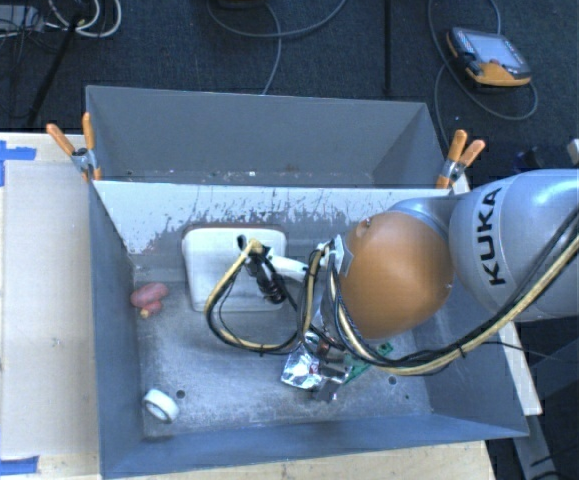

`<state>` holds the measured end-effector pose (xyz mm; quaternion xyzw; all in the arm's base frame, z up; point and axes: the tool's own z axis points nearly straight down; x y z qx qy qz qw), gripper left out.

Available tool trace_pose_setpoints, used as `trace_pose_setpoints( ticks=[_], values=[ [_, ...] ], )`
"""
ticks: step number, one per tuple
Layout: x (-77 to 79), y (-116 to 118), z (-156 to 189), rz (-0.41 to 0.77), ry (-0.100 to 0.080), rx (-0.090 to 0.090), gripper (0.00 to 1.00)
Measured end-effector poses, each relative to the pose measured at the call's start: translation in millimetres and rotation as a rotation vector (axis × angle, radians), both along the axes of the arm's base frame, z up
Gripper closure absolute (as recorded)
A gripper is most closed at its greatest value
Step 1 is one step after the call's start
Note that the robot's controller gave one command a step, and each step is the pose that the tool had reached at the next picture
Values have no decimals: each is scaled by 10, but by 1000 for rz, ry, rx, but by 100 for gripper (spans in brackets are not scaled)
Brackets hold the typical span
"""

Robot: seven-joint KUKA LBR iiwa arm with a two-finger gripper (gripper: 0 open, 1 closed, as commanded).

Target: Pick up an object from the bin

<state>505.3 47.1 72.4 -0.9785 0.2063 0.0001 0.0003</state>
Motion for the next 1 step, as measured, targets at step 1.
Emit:
trace_pose_setpoints(
  ticks=[1],
  values=[
    [467,81,-6,408,6,-3,100]
  ],
)
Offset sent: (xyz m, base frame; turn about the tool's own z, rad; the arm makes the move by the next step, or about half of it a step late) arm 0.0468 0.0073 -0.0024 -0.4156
